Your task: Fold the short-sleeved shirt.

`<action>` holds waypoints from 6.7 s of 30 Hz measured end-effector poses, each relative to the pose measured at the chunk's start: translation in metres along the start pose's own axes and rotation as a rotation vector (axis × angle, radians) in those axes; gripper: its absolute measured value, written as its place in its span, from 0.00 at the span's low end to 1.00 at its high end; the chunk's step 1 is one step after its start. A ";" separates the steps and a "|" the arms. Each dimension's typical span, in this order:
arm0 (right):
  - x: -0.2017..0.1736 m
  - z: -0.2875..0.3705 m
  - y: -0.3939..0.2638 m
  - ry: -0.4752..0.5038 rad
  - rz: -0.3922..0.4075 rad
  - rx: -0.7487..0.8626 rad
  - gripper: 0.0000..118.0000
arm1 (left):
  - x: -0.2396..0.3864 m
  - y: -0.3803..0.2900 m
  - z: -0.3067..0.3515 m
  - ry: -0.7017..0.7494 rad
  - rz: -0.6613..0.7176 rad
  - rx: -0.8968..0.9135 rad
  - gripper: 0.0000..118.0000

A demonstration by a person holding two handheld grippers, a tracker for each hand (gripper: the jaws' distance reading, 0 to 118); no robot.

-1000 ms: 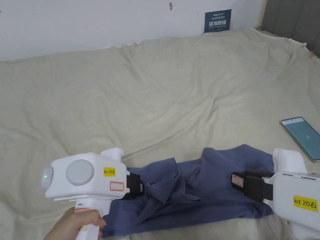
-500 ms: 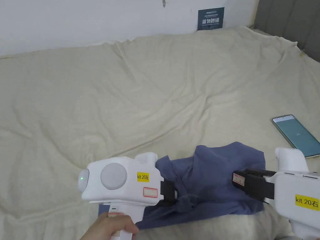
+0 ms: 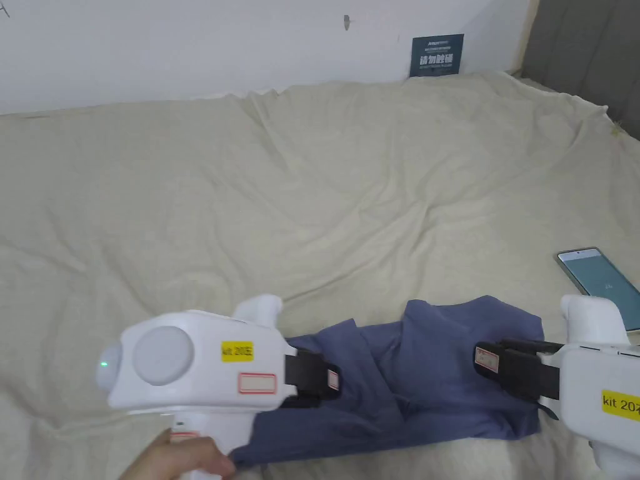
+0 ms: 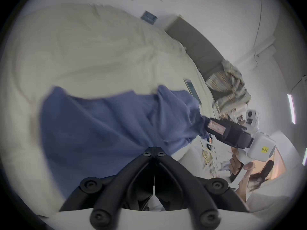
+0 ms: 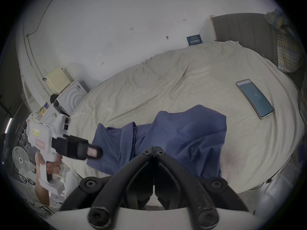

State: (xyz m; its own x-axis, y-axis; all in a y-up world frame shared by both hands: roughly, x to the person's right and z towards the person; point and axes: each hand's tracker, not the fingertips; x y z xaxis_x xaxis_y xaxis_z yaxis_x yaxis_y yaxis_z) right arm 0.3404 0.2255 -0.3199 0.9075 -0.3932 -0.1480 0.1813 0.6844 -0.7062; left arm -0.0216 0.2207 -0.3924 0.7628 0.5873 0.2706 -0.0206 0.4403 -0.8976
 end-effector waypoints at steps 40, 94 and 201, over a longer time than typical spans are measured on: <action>-0.038 -0.040 0.003 0.030 0.038 -0.070 0.00 | -0.124 0.004 0.007 -0.048 0.256 -0.020 0.07; 0.013 -0.018 -0.007 0.061 -0.033 -0.033 0.00 | 0.029 0.043 -0.020 0.250 0.033 -0.136 0.07; -0.097 -0.152 -0.008 0.150 0.129 -0.186 0.00 | -0.137 0.005 0.003 -0.002 0.112 -0.028 0.21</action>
State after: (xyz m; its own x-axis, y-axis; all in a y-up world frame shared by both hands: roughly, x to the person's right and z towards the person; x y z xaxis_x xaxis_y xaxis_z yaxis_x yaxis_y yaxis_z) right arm 0.1931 0.1644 -0.4053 0.8500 -0.4055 -0.3362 -0.0176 0.6160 -0.7876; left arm -0.1283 0.1446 -0.4327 0.7558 0.6327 0.1689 -0.0871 0.3528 -0.9316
